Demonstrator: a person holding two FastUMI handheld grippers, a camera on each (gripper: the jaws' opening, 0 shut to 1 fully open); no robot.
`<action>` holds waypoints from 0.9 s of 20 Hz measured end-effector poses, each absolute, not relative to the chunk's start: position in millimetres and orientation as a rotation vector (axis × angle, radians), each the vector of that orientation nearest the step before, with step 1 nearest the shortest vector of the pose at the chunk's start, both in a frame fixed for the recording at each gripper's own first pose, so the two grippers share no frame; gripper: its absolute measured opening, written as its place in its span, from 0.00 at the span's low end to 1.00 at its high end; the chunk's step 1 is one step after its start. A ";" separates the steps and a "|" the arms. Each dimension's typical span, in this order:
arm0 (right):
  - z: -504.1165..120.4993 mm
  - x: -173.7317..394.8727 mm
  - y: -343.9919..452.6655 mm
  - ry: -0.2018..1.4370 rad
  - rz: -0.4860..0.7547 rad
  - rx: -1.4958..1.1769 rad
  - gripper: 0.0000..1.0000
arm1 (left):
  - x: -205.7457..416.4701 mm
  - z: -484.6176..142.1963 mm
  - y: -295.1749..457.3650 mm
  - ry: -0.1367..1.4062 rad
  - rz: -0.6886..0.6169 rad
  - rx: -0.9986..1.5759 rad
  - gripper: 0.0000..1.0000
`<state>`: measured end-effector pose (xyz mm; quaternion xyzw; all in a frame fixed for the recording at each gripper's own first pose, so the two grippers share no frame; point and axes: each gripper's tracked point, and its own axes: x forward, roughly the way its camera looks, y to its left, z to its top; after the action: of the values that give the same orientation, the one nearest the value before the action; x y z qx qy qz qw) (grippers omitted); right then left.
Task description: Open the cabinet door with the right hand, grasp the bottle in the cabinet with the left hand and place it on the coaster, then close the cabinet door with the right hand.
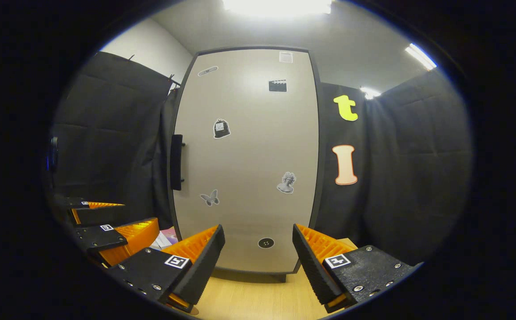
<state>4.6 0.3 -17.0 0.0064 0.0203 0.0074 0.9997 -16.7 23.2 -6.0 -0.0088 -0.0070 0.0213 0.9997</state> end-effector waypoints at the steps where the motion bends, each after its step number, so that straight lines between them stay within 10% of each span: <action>1: -18.5 3.6 1.1 0.044 0.012 0.009 0.95 | -17.8 -5.2 24.6 -0.017 0.045 -0.020 0.85; 18: -23.5 3.4 1.8 0.050 -0.005 0.024 0.95 | -13.7 -9.0 29.4 -0.009 0.046 -0.033 0.85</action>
<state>3.4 1.8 -23.5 0.0119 0.0249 -0.0025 0.9996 -13.7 29.4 -9.0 -0.0163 -0.0045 0.0230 0.9996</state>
